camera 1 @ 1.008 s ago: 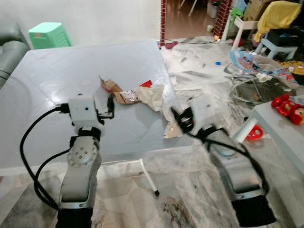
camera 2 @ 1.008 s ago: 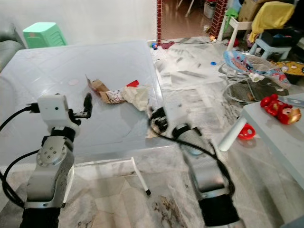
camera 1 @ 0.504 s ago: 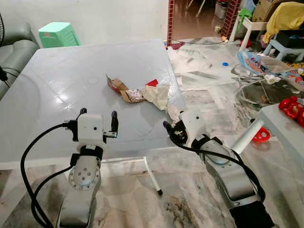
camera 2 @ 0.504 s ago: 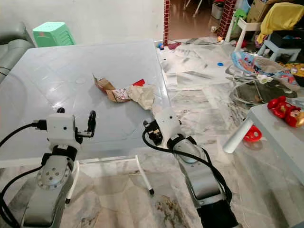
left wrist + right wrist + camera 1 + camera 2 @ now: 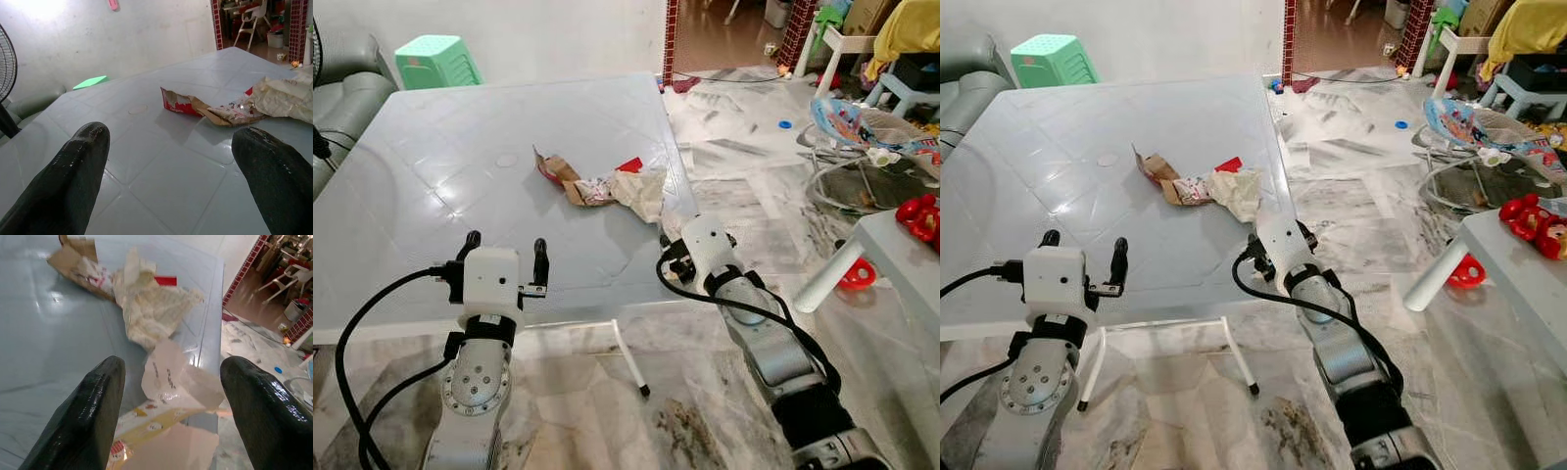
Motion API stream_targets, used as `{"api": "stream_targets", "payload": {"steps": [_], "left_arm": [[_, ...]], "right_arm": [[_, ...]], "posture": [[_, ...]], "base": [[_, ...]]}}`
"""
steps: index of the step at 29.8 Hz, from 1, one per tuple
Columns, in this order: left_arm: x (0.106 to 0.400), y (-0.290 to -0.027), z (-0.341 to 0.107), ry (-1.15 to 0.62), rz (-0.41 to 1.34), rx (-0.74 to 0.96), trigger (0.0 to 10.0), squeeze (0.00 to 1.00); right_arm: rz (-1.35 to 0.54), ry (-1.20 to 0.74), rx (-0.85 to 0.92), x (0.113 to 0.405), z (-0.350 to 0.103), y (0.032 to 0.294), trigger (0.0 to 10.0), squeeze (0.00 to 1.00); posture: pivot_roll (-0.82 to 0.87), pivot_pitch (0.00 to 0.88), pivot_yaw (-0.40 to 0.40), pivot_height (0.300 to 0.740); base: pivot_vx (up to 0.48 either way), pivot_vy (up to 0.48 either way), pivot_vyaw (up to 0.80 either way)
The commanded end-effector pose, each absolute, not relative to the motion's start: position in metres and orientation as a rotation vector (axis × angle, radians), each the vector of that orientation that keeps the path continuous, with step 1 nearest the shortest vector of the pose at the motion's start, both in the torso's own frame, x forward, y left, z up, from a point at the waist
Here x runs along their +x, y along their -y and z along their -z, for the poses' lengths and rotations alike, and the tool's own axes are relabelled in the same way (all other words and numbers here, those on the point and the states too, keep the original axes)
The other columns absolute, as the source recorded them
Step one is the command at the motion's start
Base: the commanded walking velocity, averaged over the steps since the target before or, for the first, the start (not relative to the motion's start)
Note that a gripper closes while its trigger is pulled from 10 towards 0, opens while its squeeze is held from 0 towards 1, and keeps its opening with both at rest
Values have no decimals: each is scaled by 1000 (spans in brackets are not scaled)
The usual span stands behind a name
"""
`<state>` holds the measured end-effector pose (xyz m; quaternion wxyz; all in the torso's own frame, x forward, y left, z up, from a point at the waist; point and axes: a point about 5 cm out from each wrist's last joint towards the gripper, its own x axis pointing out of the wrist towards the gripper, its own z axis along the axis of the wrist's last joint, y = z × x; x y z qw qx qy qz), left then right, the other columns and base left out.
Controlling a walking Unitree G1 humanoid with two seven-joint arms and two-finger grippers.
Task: Picking trash to rubbish bin
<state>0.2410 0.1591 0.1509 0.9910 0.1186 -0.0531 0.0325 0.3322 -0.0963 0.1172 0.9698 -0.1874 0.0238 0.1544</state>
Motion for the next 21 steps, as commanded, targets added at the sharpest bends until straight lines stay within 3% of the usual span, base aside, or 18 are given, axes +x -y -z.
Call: {"api": "stream_targets", "payload": {"steps": [1,4,5,6,7,21], "left_arm": [[240,-158,-153,111,-56,251,10000,0],[241,-158,-154,113,-63,255,10000,0],[242,-159,-155,114,-65,254,10000,0],[242,-159,-155,115,-65,253,10000,0],[243,-159,-155,116,-64,252,10000,0],[245,-152,-155,122,-74,228,10000,0]], "right_arm": [[-299,-44,-382,337,-118,96,10000,0],[-313,-78,-369,340,-111,93,10000,0],[-326,-88,-354,341,-109,91,4667,0],[-330,-90,-349,341,-108,90,4667,0],[-336,-93,-329,341,-108,88,0,0],[-409,-88,-228,348,-113,80,0,0]], "posture": [[150,98,7,740],[152,96,3,740],[153,94,1,740],[153,94,1,740],[153,93,-2,740],[130,107,-42,740]], "base": [[0,0,0],[0,0,0],[0,0,0],[0,0,0],[0,0,0],[0,0,0]]}}
